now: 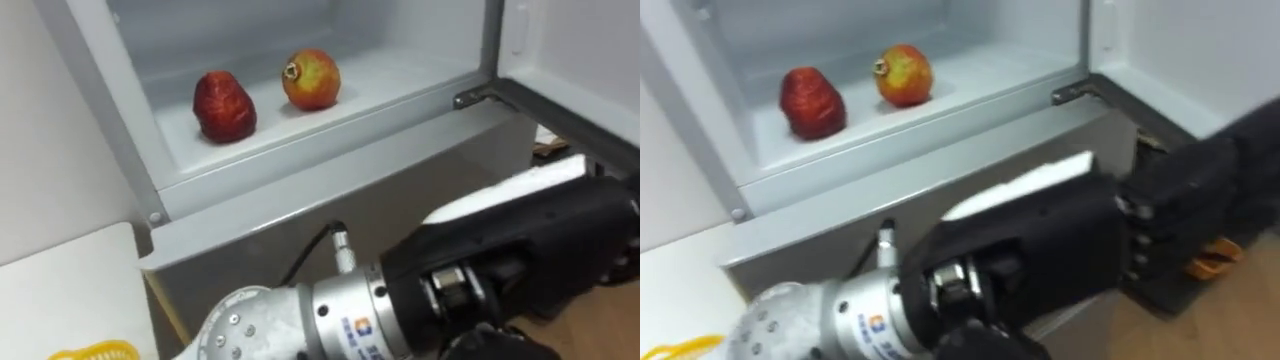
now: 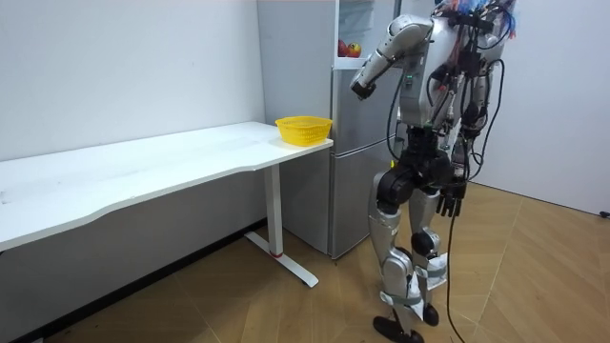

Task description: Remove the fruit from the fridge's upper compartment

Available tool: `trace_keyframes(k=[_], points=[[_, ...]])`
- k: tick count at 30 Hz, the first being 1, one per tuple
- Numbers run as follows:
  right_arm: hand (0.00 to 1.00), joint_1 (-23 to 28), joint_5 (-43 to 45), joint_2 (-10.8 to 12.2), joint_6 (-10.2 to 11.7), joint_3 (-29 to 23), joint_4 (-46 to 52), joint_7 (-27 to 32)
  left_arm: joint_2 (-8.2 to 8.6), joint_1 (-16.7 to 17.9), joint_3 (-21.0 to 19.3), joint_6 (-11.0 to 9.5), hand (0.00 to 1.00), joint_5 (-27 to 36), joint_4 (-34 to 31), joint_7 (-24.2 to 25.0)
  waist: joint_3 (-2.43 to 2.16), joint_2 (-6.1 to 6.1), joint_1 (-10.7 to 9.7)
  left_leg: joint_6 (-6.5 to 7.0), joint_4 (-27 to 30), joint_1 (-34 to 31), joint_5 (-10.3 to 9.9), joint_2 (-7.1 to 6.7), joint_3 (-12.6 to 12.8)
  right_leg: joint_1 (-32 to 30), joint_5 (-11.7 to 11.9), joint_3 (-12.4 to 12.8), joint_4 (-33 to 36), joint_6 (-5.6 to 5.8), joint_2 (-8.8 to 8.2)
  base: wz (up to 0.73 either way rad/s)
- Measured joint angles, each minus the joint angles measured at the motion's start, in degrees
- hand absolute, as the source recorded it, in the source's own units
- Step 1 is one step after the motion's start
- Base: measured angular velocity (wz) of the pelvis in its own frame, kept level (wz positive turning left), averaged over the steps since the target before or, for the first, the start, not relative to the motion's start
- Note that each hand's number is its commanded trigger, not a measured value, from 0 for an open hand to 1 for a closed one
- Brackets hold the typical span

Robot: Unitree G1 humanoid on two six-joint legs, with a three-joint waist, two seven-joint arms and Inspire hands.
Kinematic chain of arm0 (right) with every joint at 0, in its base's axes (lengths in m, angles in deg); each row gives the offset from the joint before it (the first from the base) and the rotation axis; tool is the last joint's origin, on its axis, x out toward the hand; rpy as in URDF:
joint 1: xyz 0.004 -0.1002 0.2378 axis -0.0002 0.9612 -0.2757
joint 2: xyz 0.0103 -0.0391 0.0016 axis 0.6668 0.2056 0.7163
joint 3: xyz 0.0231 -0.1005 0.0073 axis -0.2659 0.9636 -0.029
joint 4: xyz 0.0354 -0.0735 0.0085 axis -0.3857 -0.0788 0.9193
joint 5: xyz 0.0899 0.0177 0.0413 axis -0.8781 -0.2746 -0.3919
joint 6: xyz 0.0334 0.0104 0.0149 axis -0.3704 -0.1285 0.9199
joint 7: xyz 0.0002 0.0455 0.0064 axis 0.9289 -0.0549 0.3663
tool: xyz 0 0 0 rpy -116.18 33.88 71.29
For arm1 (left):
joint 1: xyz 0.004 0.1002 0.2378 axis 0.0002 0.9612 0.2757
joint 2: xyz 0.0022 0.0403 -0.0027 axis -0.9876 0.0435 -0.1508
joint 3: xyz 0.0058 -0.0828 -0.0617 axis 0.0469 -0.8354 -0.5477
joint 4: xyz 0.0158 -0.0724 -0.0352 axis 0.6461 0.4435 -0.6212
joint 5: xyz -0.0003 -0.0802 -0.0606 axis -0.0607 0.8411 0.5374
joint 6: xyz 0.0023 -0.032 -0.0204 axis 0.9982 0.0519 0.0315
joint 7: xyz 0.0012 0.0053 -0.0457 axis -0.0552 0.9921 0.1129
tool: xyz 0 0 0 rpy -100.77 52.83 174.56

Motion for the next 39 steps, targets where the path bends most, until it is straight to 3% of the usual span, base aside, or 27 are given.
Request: trace_keyframes(k=[1,3,7,11,14,16,22,25,30,33,39], points=[[0.0,0.64,0.1,0.05,0.44,-0.01,0.01,0.0,-0.53,0.89,-1.79,-0.09,0.0,-1.03,-1.22,-0.24,-0.13,-0.24,0.95,0.0,0.0,0.21,0.01,0.0,-0.77,0.39,0.0,-0.2,-0.02,0.0,0.01,0.15],[0.0,1.36,0.72,0.15,0.72,-0.18,0.06,0.0,-1.74,2.94,-4.18,-0.67,0.0,-2.97,-3.31,-1.15,-0.81,-0.69,2.18,-0.01,0.02,0.55,0.01,0.04,-1.18,0.88,0.0,-0.52,-0.04,0.0,0.05,0.11],[0.0,3.53,0.97,0.56,0.58,-2.09,0.29,0.62,-2.66,7.13,-9.46,-0.87,0.0,-4.76,-5.94,-2.15,-1.22,-2.07,4.86,-0.01,0.02,1.32,0.01,0.02,-3.12,2.43,0.0,-2.55,-0.22,0.0,-0.05,0.23],[0.0,4.97,1.59,0.71,0.76,-2.47,0.26,1.28,-2.62,10.84,-14.54,-1.1,0.0,-7.2,-8.25,-3.78,-1.21,-2.49,8.35,-0.01,-0.03,1.6,0.01,-0.1,-3.94,2.85,0.0,-3.09,-0.26,0.0,-0.14,0.09],[0.0,6.17,3.52,1.02,1.14,-4.33,1.15,1.71,-2.68,13.98,-20.8,-1.62,0.0,-12.12,-10.59,-6.18,-1.08,-2.73,10.32,0.0,-0.08,1.75,0.01,-0.11,-3.99,3.38,-0.02,-4.62,-0.3,0.01,-0.31,0.13],[0.0,6.88,6.18,1.58,1.07,-4.95,2.21,1.63,-2.65,15.24,-26.58,-3.0,0.0,-15.58,-11.98,-8.38,-1.1,-2.73,12.37,-0.01,-0.07,1.15,0.01,-0.17,-4.03,2.71,-0.17,-4.88,-0.25,-0.11,-0.4,0.05],[0.0,10.53,12.22,2.11,0.99,-4.9,8.08,0.37,-2.86,19.06,-35.34,-6.23,0.0,-16.72,-11.9,-14.13,-1.35,-2.8,15.77,0.02,0.19,1.17,0.02,-0.37,-5.33,2.95,-0.23,-6.35,-0.12,-0.05,-0.71,0.12],[0.0,10.87,15.21,2.07,0.97,-4.93,9.65,-0.77,-2.86,23.56,-37.71,-7.38,0.0,-16.69,-11.05,-15.87,-1.34,-2.81,17.02,0.02,0.62,1.1,0.02,-0.36,-5.52,3.13,-0.27,-6.66,-0.16,-0.04,-0.81,0.06],[0.0,13.35,18.13,1.93,1.14,-6.39,15.03,-3.46,-2.95,29.68,-43.21,-7.38,0.0,-16.8,-10.48,-18.8,-1.36,-2.51,17.99,0.02,0.67,0.99,0.02,-0.37,-6.17,3.34,-0.35,-7.25,-0.17,-0.12,-0.81,0.06],[0.0,14.81,20.13,1.87,1.16,-6.71,17.12,-5.47,-3.35,29.94,-45.99,-7.67,0.0,-17.25,-10.35,-21.56,-1.37,-2.47,19.45,0.01,0.53,0.95,0.02,-0.36,-6.2,3.31,-0.47,-7.39,0.07,-0.17,-0.8,0.01],[0.0,18.0,22.73,1.8,2.41,-10.47,21.69,-6.94,-3.76,31.19,-54.11,-10.76,0.0,-17.69,-9.39,-28.5,-1.0,-3.2,20.03,0.0,0.14,0.87,0.03,-0.47,-6.14,3.55,-0.79,-7.76,-0.01,-0.09,-0.9,0.02]])
